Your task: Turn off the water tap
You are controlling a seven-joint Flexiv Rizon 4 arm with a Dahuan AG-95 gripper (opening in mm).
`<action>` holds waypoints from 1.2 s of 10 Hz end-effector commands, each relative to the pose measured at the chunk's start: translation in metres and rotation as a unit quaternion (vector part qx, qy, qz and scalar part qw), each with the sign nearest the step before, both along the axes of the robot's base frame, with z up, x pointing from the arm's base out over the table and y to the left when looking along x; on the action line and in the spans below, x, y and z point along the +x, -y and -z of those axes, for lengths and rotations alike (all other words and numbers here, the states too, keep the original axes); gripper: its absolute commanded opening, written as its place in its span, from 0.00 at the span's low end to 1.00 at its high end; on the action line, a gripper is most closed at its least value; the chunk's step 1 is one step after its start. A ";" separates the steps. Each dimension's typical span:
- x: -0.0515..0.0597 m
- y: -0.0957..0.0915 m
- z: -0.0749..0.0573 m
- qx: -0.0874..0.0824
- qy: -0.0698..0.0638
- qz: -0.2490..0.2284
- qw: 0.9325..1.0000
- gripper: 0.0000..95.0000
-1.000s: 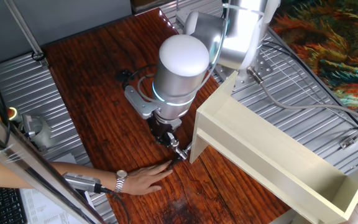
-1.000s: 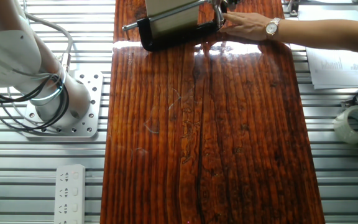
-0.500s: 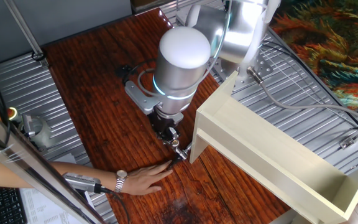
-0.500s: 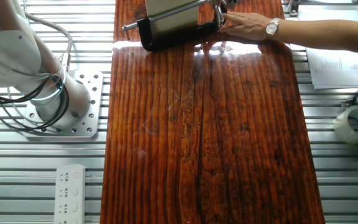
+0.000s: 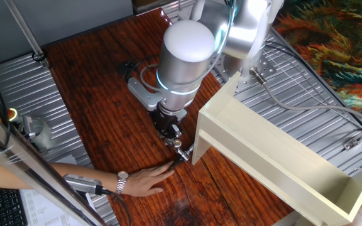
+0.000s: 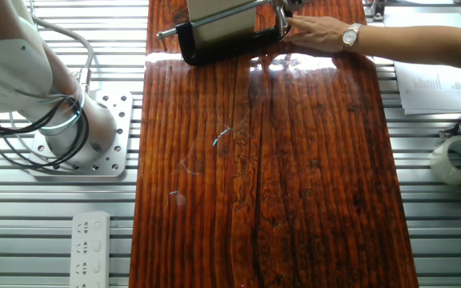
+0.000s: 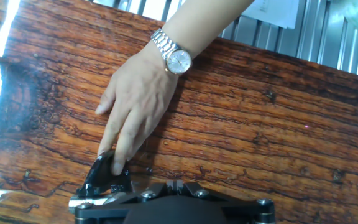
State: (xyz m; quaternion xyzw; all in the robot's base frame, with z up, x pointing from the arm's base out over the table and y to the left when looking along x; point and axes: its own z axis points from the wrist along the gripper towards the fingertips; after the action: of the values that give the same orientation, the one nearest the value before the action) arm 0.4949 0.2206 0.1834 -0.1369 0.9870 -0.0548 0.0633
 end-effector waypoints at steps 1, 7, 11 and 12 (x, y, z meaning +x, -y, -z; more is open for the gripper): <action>0.009 -0.007 -0.005 0.003 0.003 -0.017 1.000 0.00; 0.010 -0.011 -0.039 -0.004 -0.027 -0.050 0.998 0.00; -0.007 0.017 -0.052 -0.009 -0.068 -0.124 0.990 0.00; -0.011 0.022 -0.054 -0.005 -0.069 -0.137 0.988 0.00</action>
State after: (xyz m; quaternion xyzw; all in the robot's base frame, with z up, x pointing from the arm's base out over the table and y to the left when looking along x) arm 0.4882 0.2052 0.2349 -0.2535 0.9662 -0.0458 0.0075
